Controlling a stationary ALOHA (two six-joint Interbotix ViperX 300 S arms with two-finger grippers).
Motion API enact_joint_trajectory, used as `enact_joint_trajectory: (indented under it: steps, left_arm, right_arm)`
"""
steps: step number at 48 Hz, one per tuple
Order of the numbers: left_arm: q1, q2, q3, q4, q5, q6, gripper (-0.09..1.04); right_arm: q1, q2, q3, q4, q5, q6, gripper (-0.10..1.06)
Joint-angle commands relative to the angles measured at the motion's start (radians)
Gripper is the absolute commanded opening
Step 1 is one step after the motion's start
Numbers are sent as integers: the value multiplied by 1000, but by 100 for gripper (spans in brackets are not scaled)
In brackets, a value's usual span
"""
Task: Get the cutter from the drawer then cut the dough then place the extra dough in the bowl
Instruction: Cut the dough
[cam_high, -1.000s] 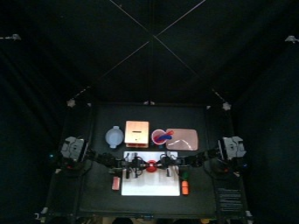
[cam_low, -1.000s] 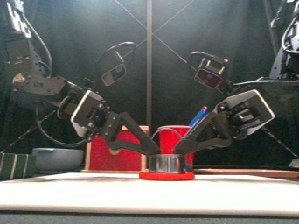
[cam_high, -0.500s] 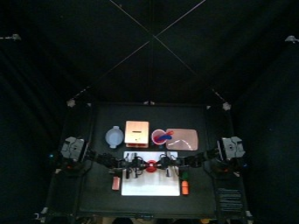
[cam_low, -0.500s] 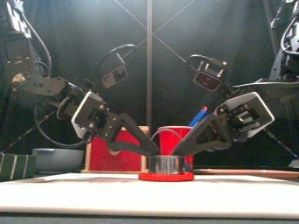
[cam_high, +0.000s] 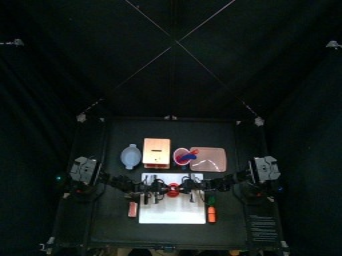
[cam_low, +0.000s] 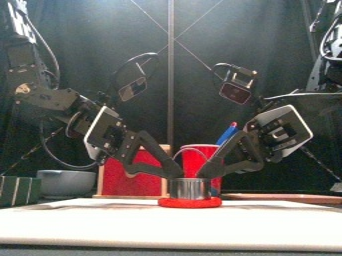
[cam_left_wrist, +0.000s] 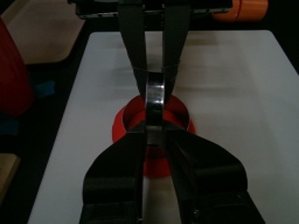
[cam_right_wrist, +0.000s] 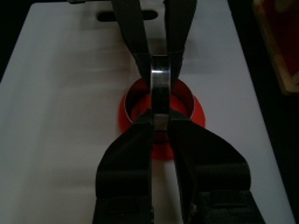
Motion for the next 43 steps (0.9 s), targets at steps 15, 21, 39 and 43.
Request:
enact_joint_trajectory:
  steps: [15, 21, 39, 43]
  left_arm:
    - [-18, 57, 8, -2, 58, -6, 59]
    - [-18, 64, 2, 2, 97, -5, 59]
    - [-20, 58, -8, 2, 135, -3, 59]
    - [-20, 49, -8, 2, 137, -3, 59]
  right_arm:
    - [0, 75, 5, 2, 69, 5, 42]
    - [-3, 74, 5, 2, 69, 5, 42]
    - [-3, 71, 3, 0, 69, 5, 42]
    - [-2, 61, 3, 0, 69, 5, 42]
